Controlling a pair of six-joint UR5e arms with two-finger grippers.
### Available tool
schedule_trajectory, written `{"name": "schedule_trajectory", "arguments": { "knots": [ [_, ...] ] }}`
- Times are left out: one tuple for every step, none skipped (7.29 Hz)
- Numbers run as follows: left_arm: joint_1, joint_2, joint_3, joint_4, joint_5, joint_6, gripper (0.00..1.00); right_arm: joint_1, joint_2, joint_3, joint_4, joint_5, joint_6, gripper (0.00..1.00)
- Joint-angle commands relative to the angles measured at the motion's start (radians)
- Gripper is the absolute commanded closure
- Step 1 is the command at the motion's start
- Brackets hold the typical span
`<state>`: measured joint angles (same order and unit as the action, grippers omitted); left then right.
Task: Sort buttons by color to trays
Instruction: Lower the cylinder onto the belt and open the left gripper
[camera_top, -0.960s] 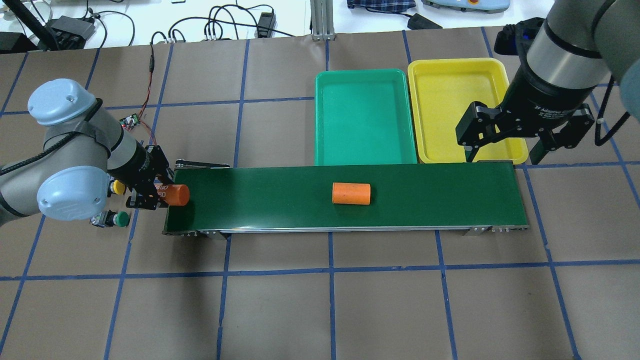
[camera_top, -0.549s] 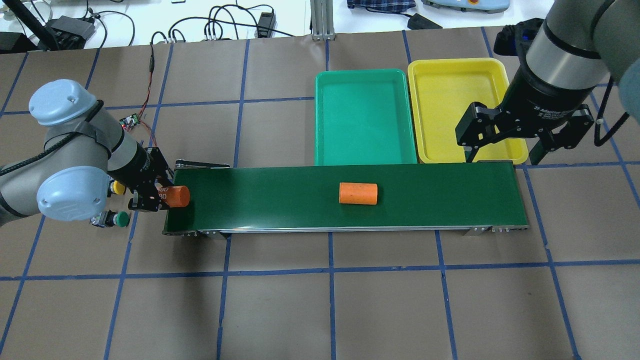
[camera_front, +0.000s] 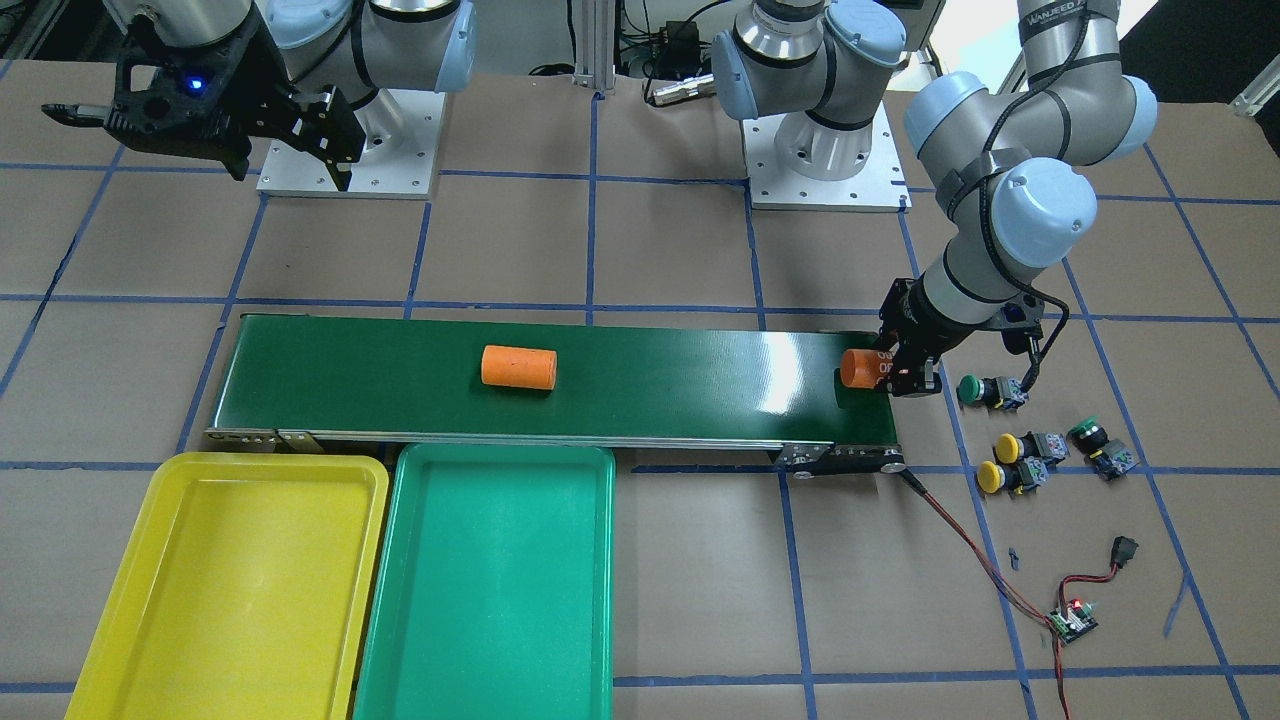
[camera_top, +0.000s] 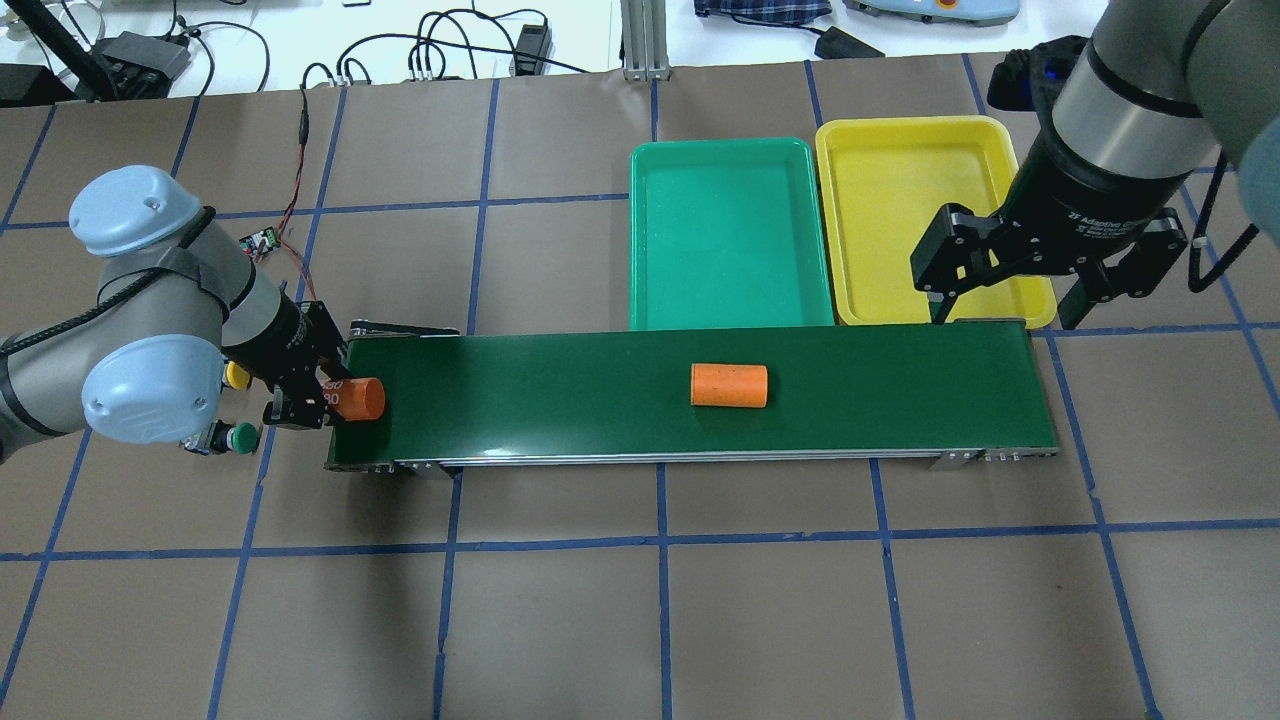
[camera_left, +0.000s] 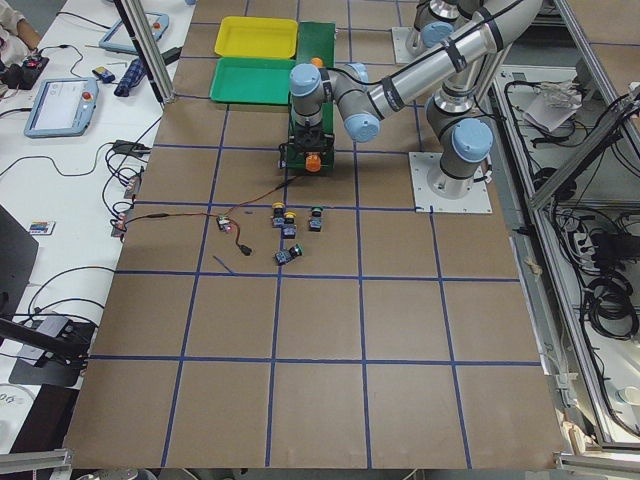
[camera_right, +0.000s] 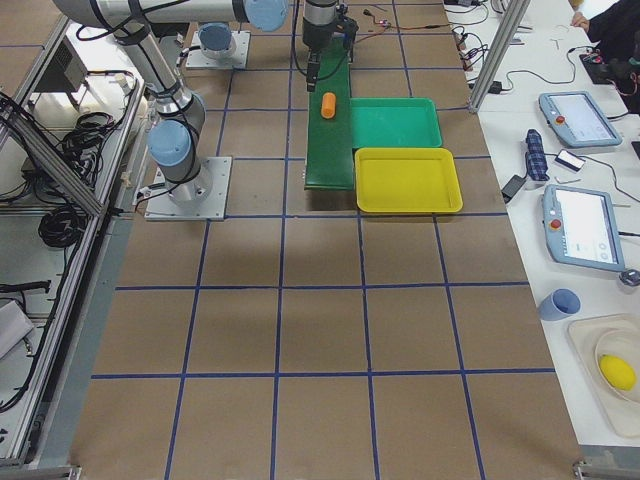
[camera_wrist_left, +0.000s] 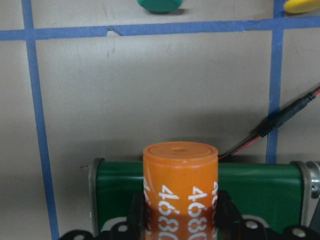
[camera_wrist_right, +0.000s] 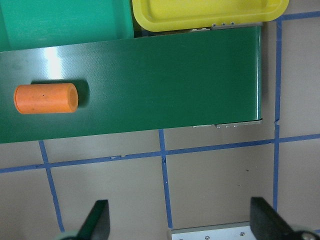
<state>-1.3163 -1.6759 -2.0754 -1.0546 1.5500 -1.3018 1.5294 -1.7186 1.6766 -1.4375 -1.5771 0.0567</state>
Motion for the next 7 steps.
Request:
{"name": "schedule_trajectory", "arguments": {
  "knots": [
    [-0.015, -0.001, 0.0, 0.001, 0.002, -0.002, 0.5, 0.0, 0.001, 0.0, -0.001, 0.0, 0.0, 0.0],
    [-0.017, 0.001, 0.0, 0.001, 0.005, -0.002, 0.45, 0.0, 0.001, 0.0, -0.001, 0.0, 0.0, 0.0],
    [-0.017, 0.002, 0.001, 0.001, 0.012, -0.001, 0.3, 0.0, 0.001, -0.002, -0.003, 0.0, 0.0, 0.0],
    [-0.017, 0.008, 0.001, 0.001, 0.01, -0.001, 0.21, 0.0, 0.001, -0.002, -0.001, 0.0, 0.0, 0.0],
    [-0.017, 0.021, 0.005, 0.001, 0.01, -0.001, 0.15, 0.0, 0.001, 0.0, -0.003, 0.0, 0.0, 0.0],
    [-0.018, 0.039, 0.008, 0.002, 0.009, -0.001, 0.15, 0.0, 0.001, 0.0, -0.001, 0.0, 0.0, 0.0],
    [-0.018, 0.041, 0.012, 0.004, 0.01, 0.001, 0.15, 0.0, 0.001, 0.0, -0.001, 0.0, 0.0, 0.0]
  ]
}}
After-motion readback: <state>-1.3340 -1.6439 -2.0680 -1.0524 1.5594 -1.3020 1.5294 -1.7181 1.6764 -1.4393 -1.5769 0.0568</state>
